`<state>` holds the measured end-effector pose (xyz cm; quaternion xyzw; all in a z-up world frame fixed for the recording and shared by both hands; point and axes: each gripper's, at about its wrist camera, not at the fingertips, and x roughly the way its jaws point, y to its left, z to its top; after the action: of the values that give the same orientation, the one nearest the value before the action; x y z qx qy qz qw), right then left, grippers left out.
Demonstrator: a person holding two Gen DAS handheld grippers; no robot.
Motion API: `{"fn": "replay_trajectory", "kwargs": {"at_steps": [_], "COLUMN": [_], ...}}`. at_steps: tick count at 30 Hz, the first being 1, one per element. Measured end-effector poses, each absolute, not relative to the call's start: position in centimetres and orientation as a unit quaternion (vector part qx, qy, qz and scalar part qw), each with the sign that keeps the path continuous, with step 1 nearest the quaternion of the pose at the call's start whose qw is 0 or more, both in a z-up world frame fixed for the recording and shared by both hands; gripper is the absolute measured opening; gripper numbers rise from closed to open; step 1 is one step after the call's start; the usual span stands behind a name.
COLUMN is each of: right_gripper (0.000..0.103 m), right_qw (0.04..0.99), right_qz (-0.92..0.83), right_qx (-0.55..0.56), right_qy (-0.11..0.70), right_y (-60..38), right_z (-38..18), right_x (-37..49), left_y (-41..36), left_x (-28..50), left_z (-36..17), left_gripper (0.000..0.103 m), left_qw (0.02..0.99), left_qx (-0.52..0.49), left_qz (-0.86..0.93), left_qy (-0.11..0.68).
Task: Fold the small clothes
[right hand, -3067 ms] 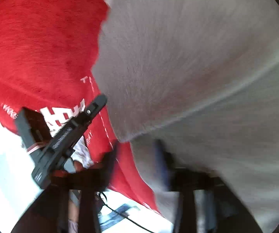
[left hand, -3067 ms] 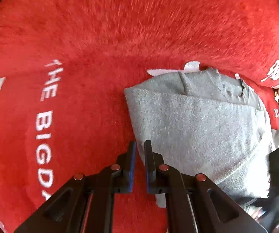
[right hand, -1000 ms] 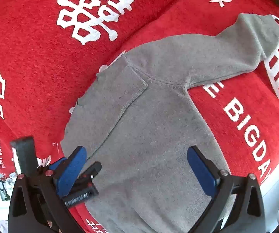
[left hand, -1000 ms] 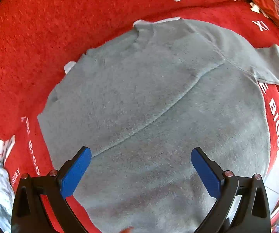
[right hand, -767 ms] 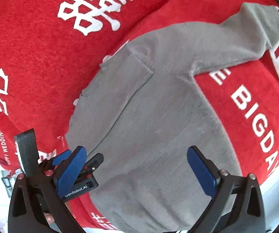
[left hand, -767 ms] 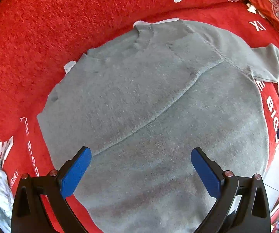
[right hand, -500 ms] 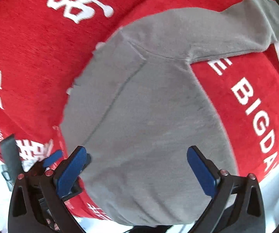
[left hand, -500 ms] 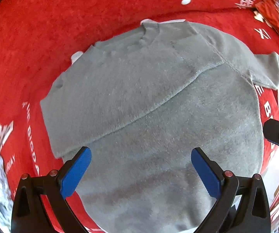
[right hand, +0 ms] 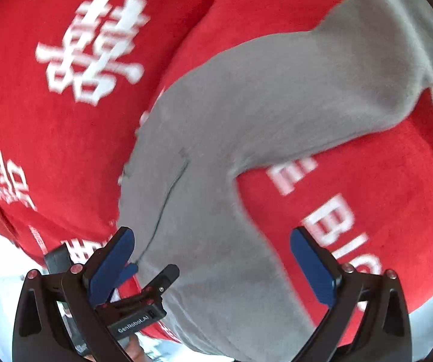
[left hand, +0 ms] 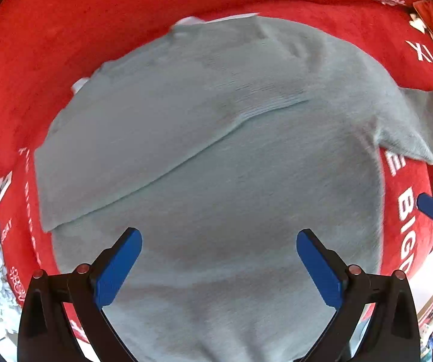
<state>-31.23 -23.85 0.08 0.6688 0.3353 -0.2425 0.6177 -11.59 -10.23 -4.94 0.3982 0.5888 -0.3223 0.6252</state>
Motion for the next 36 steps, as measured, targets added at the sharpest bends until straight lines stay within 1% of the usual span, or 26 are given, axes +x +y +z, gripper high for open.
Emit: {"fn": "replay_trajectory", "kwargs": {"at_steps": [7,12,15,17,19,25,30,35,36], "right_gripper": [0.103,0.103,0.103,0.103,0.103,0.103,0.103,0.103,0.103], "right_qw": [0.585,0.558,0.532,0.521,0.52,0.541,0.548,0.569,0.571], "right_qz": [-0.297,-0.331,-0.339,-0.325,-0.312,-0.286,-0.267,-0.258,-0.257], "right_qx": [0.713,0.736,0.762,0.782,0.79,0.788,0.791,0.78,0.779], "right_qy": [0.248,0.195,0.143,0.107,0.09,0.071,0.047,0.03,0.025], "right_y": [-27.4,-29.4,-30.4,-30.5,-30.8,-32.8,-34.4,-35.2,-35.3], "right_z": [-1.6,-3.1,-4.6,-5.2,-5.5,-5.3,-5.7,-5.2,-5.2], "right_x": [-41.0,-47.8,-51.1,-51.7,-51.6,-50.5,-50.1,-49.5,-49.5], "left_y": [-14.9,-17.1,-18.0,-18.5,-19.0,-21.0,-21.1,-20.9,-20.2], "left_x": [-14.5,-16.2,-16.9,-17.2,-17.5,-19.3,-20.3,-20.2,-19.0], "left_z": [-6.3,-6.5,-6.8,-6.8,-6.6,-5.6,-4.9,-4.9,-5.3], "left_gripper": [0.103,0.103,0.103,0.103,0.103,0.103,0.103,0.103,0.103], "left_qw": [0.605,0.602,0.602,0.601,0.603,0.605,0.608,0.609,0.611], "left_qx": [0.378,0.382,0.389,0.388,0.388,0.385,0.378,0.366,0.366], "left_qz": [-0.349,-0.366,-0.362,-0.362,-0.362,-0.366,-0.363,-0.356,-0.356], "left_qy": [0.607,0.599,0.596,0.598,0.596,0.593,0.597,0.606,0.605]}}
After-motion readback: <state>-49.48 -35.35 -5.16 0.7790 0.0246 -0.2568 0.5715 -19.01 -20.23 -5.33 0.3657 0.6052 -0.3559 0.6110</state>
